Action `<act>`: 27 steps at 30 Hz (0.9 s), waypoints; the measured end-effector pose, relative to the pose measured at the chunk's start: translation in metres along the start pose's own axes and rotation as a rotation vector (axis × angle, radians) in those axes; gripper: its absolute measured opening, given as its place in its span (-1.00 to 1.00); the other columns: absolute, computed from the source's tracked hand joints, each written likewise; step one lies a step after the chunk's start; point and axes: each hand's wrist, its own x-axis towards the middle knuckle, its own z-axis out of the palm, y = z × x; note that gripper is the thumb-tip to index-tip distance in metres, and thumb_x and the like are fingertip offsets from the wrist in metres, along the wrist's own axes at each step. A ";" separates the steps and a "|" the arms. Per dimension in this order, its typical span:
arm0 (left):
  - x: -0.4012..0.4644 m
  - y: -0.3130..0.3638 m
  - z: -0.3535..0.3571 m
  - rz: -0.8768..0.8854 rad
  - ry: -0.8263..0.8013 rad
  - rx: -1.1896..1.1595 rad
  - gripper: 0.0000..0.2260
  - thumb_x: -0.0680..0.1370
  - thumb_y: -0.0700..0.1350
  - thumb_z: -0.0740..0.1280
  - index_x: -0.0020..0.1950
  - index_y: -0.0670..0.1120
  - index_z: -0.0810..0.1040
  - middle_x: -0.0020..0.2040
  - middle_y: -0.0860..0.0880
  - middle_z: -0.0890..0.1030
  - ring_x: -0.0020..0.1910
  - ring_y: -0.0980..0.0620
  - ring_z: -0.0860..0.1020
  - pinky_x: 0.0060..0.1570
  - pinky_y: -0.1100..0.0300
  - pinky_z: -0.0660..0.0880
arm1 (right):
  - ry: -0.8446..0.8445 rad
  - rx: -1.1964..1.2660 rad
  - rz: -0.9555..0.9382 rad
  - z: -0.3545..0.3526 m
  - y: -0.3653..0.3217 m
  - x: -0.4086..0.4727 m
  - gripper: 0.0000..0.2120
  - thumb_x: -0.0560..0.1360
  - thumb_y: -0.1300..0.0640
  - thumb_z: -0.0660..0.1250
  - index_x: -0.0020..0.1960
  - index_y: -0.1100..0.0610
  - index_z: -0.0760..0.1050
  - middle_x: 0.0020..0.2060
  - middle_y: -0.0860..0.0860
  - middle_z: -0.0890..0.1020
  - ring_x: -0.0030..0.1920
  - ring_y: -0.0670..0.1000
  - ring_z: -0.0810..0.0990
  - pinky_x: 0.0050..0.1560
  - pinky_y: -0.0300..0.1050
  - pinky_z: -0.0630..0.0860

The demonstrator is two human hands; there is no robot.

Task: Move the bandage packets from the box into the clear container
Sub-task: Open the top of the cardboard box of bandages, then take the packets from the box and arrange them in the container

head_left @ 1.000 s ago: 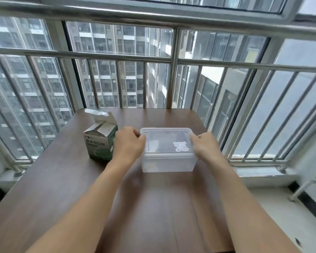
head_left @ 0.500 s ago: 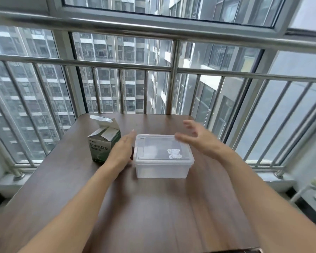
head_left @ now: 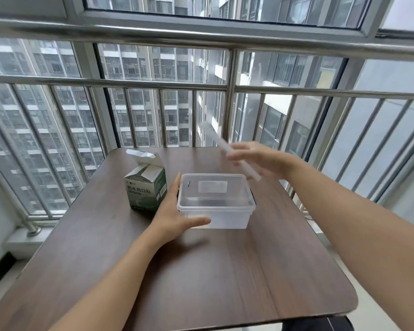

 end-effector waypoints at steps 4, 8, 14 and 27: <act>-0.003 -0.009 0.004 0.057 0.105 0.107 -0.08 0.18 0.10 0.70 0.46 0.23 0.35 0.41 0.28 0.40 0.39 0.40 0.34 0.38 0.43 0.25 | 0.465 0.012 0.060 -0.014 0.022 0.023 -0.12 0.31 -0.17 0.59 0.50 0.09 0.33 0.25 -0.02 0.50 0.14 0.00 0.53 -0.01 -0.16 0.50; -0.002 -0.012 0.008 0.084 0.159 0.103 -0.30 0.17 0.26 0.58 0.25 0.14 0.51 0.30 0.26 0.48 0.28 0.38 0.42 0.27 0.49 0.28 | 0.601 -0.087 0.160 -0.013 0.074 0.049 -0.17 0.16 -0.27 0.63 0.33 0.03 0.50 0.11 -0.02 0.64 0.09 0.02 0.59 0.17 -0.08 0.52; -0.001 -0.010 0.013 0.130 0.246 0.115 -0.42 0.26 0.01 0.68 0.20 0.06 0.55 0.21 0.24 0.53 0.19 0.34 0.49 0.15 0.44 0.40 | 0.335 -0.475 0.217 0.013 0.121 0.064 -0.30 0.26 -0.48 0.34 0.33 -0.22 0.46 0.26 -0.11 0.56 0.37 0.16 0.47 0.37 0.29 0.33; 0.000 0.001 -0.094 -0.012 0.669 0.234 0.01 0.23 0.27 0.59 0.56 0.12 0.16 0.48 0.03 0.32 0.45 0.00 0.34 0.43 -0.09 0.37 | 0.169 -0.325 -0.495 0.107 -0.088 0.001 -0.88 0.52 0.10 0.46 0.04 0.07 0.70 -0.19 -0.16 0.70 -0.26 -0.10 0.65 -0.18 -0.26 0.60</act>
